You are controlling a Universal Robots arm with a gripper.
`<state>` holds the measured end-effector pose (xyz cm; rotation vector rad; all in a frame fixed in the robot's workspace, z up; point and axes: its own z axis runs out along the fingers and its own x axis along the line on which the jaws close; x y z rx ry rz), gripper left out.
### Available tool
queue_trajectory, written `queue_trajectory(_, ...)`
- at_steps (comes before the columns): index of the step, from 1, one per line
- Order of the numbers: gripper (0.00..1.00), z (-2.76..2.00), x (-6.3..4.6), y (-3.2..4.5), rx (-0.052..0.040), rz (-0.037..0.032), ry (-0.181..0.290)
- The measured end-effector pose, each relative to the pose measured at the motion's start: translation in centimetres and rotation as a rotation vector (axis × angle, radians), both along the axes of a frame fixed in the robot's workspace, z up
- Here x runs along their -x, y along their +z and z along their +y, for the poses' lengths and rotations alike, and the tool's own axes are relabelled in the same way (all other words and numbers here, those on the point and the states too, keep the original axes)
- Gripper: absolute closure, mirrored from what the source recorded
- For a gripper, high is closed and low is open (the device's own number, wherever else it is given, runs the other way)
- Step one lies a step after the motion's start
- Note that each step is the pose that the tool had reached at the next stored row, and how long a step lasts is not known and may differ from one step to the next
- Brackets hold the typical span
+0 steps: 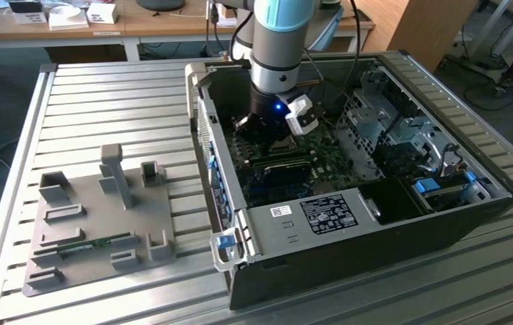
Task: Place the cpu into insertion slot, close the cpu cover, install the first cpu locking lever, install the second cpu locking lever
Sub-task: 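Install the second cpu locking lever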
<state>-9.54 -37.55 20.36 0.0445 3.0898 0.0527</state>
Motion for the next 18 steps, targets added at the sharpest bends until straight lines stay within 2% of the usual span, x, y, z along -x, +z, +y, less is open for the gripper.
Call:
queue_trajectory(5, 0.89, 0.11, 0.1, -0.06, -0.0044, -0.0001, 0.0)
queue_trajectory(18, 0.89, 0.43, 0.22, -0.32, -0.0048, 0.0, 0.003)
